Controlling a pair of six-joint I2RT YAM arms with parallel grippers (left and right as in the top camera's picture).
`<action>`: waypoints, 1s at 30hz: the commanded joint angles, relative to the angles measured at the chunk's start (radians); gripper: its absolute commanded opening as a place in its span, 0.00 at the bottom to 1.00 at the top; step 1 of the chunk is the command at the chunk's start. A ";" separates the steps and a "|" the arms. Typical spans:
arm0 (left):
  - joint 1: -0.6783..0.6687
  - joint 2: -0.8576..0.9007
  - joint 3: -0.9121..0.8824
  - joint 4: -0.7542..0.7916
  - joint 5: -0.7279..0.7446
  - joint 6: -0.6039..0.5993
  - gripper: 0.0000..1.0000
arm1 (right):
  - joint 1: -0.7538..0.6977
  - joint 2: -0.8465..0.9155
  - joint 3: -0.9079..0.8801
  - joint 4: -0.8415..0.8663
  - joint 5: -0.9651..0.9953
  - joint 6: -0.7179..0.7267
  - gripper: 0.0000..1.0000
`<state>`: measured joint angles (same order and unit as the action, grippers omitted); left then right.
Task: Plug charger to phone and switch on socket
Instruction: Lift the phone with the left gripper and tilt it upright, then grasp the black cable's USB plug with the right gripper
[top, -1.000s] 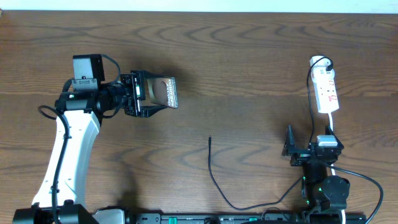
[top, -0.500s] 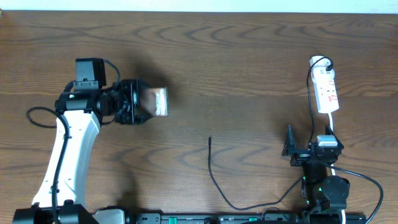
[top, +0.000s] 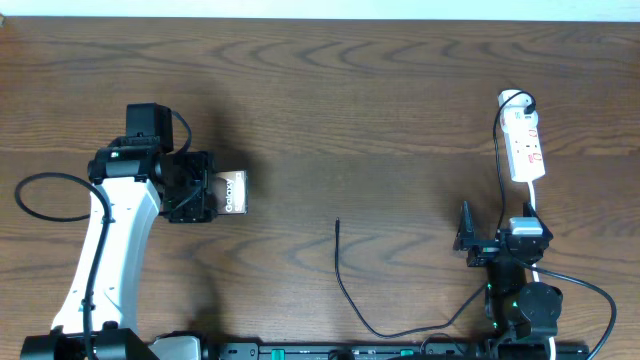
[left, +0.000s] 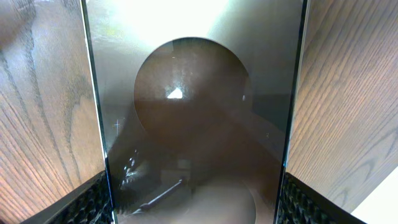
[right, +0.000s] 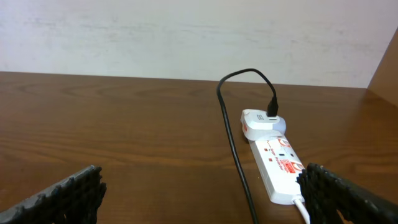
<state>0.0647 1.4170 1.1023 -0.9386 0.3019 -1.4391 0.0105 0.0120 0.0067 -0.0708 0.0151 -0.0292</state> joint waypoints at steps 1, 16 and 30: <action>0.002 -0.026 0.026 -0.003 -0.034 0.009 0.07 | -0.005 -0.005 0.000 -0.005 0.001 0.013 0.99; -0.013 -0.026 0.026 -0.002 0.019 0.008 0.08 | -0.005 -0.005 0.000 -0.001 0.001 0.014 0.99; -0.134 -0.025 0.026 0.108 -0.120 -0.006 0.07 | -0.005 0.001 0.048 0.124 -0.369 0.277 0.99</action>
<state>-0.0639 1.4166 1.1023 -0.8406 0.2287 -1.4399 0.0105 0.0116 0.0086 0.0620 -0.2447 0.1539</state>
